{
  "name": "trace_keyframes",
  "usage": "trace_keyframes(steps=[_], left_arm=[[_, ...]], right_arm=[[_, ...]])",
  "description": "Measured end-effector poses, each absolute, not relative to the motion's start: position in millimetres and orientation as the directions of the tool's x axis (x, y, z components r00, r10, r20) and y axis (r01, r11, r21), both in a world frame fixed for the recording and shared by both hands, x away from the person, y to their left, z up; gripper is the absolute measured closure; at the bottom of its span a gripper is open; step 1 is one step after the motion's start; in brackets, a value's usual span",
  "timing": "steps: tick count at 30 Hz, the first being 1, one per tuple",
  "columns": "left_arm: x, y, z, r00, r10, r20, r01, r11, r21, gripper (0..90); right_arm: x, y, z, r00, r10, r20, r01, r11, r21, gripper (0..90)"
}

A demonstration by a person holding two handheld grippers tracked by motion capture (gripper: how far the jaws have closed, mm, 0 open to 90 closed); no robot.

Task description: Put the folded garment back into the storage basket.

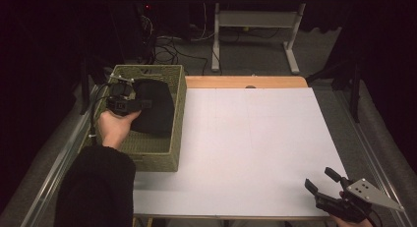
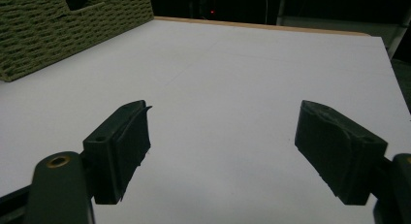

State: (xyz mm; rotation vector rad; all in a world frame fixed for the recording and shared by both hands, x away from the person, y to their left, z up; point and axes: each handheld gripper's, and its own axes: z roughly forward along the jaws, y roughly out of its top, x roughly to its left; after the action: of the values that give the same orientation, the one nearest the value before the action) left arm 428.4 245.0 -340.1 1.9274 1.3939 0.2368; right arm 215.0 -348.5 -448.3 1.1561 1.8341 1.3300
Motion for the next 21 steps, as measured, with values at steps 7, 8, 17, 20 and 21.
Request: trace_keyframes(steps=[7, 8, 17, 20, 21], left_arm=[[436.5, 243.4, -346.6, 0.375, 0.885, -0.276, 0.764, -0.126, 0.633, 71.4], [436.5, 243.4, -346.6, 0.375, 0.885, -0.276, 0.764, -0.126, 0.633, 71.4], [439.8, 242.2, -349.7, 0.376, 0.882, -0.284, 0.765, -0.123, 0.632, 71.3], [441.2, 240.9, -350.6, 0.377, 0.881, -0.287, 0.768, -0.123, 0.629, 71.3], [442.0, 240.2, -351.4, 0.376, 0.881, -0.287, 0.77, -0.124, 0.626, 71.3]], right_arm=[[214.7, -348.4, -448.3, -0.448, 0.894, 0.026, 0.302, 0.124, 0.945, 20.7], [214.7, -348.4, -448.3, -0.448, 0.894, 0.026, 0.302, 0.124, 0.945, 20.7], [214.8, -348.5, -448.2, -0.449, 0.893, 0.029, 0.304, 0.122, 0.945, 20.7], [214.2, -348.3, -448.0, -0.454, 0.891, 0.029, 0.3, 0.122, 0.946, 20.7], [214.4, -348.4, -448.0, -0.454, 0.891, 0.03, 0.301, 0.121, 0.946, 20.7]])
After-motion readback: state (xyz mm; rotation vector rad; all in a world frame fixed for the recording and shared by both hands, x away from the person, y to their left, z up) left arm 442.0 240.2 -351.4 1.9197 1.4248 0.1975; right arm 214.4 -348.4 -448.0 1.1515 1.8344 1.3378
